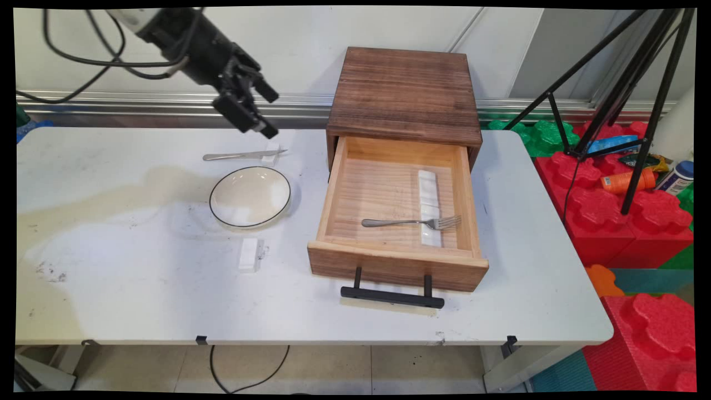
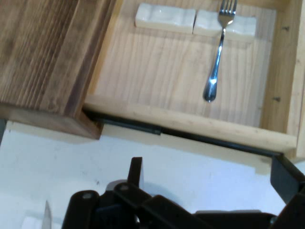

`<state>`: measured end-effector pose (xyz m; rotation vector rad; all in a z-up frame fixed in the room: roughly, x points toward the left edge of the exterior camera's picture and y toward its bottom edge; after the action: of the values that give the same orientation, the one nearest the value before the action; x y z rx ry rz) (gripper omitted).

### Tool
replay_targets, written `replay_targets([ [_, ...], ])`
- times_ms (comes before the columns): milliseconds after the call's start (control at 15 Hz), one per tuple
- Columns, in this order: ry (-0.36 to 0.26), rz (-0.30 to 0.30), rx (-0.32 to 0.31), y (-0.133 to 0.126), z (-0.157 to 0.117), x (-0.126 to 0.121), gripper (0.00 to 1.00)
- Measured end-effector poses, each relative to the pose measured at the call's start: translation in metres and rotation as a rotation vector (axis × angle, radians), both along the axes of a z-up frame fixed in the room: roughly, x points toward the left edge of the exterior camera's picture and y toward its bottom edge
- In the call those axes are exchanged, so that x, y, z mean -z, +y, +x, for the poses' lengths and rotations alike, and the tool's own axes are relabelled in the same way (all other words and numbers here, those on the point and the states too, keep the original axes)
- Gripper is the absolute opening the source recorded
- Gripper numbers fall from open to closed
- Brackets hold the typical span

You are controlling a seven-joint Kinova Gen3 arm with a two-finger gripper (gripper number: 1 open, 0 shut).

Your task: Pick up the knife from the left of the white plate

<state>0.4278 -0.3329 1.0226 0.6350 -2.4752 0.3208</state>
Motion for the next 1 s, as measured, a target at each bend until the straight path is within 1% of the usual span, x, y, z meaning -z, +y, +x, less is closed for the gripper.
replay_targets([
  [267,-0.006,0.003,-0.018,0.017,0.019,-0.004,1.0],
  [533,-0.021,0.008,-0.035,0.023,0.032,-0.003,1.0],
  [733,-0.057,0.005,-0.047,0.016,0.04,0.001,1.0],
  [1000,-0.14,0.004,-0.051,-0.009,0.054,0.014,1.0],
])
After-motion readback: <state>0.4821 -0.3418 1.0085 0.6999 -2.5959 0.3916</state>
